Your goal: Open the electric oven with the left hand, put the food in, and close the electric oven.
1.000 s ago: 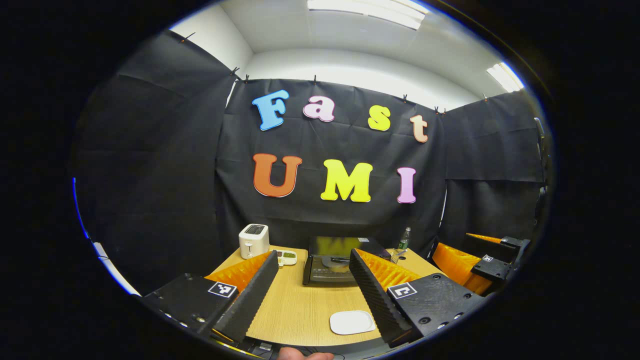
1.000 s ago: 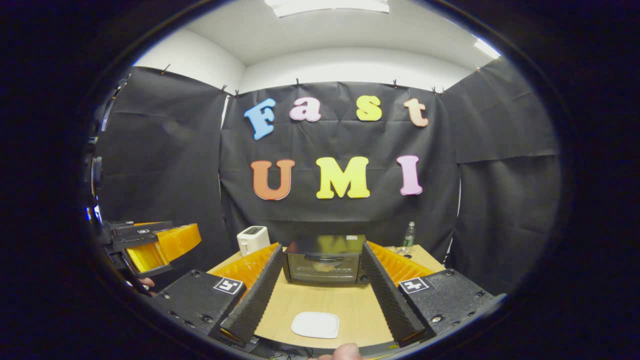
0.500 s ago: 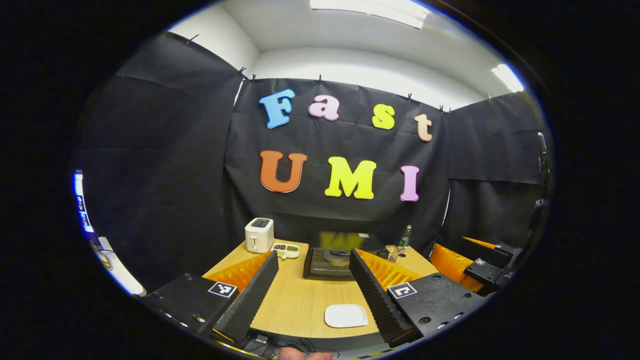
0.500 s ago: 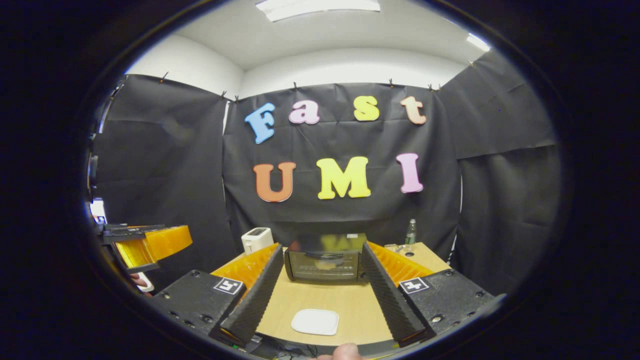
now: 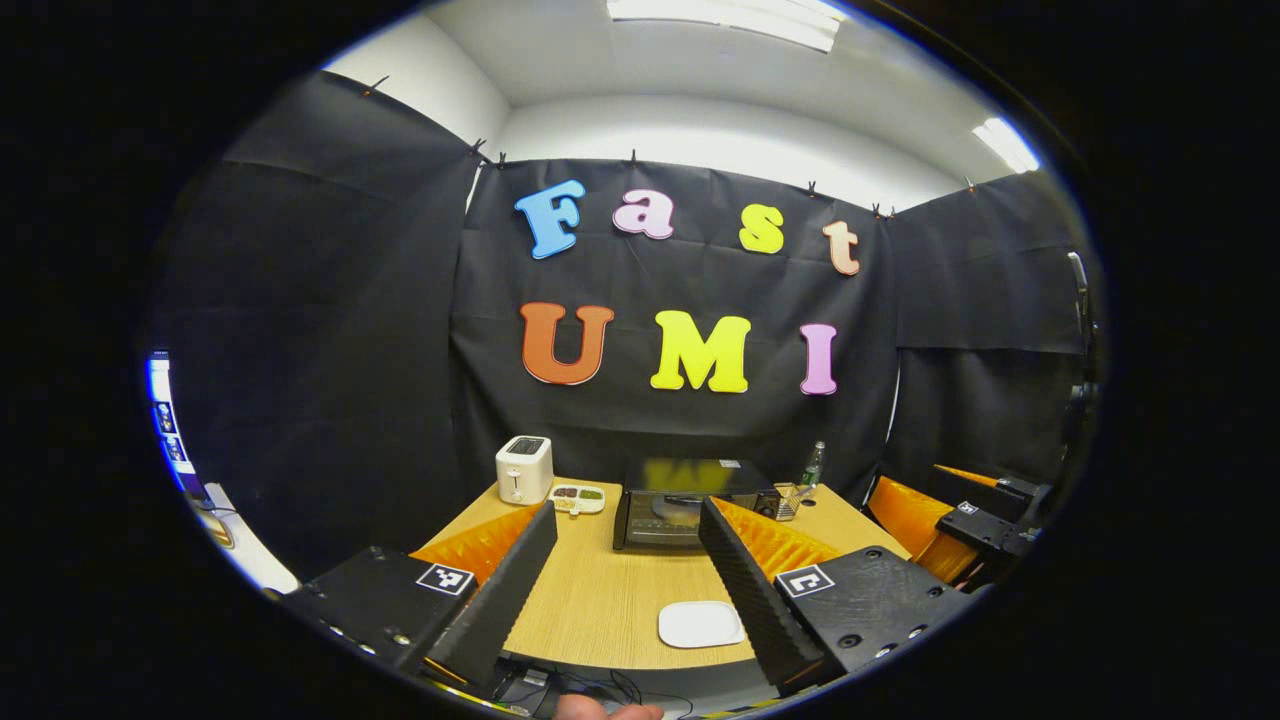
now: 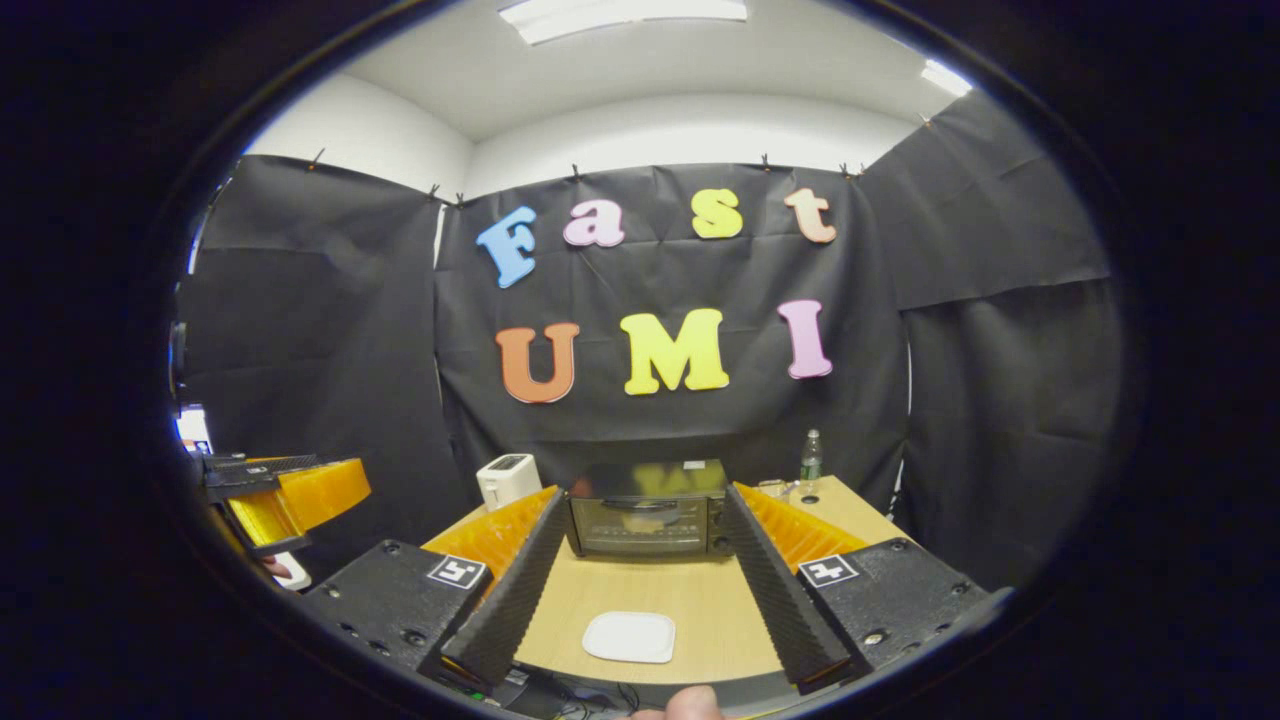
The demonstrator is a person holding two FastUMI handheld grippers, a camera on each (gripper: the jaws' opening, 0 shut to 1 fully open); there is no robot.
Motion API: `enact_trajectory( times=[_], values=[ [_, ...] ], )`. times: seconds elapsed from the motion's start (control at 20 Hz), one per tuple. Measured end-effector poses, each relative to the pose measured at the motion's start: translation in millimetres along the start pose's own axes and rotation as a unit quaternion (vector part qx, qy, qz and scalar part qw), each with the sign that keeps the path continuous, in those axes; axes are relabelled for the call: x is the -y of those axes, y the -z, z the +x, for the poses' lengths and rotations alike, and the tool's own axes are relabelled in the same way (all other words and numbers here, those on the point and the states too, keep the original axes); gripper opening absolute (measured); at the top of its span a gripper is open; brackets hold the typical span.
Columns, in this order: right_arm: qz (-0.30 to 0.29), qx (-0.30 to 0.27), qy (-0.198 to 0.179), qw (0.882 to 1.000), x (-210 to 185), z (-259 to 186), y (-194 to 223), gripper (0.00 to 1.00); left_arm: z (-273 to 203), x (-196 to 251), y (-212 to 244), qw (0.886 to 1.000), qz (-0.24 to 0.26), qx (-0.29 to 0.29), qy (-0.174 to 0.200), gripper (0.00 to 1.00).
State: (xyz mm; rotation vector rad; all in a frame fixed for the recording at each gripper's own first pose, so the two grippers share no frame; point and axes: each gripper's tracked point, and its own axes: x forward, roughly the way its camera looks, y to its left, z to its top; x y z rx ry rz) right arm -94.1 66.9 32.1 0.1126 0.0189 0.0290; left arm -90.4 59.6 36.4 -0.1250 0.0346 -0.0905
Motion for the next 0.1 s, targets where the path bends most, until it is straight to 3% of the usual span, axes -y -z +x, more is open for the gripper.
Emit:
enact_trajectory(
  times=[0.1],
  values=[
    [0.001, 0.004, 0.000, 1.000, -7.1, 2.0, -3.4, 0.99, 3.4, -1.6, -1.1, 1.000, 0.003, 0.001, 0.002, 0.94]
  ],
)
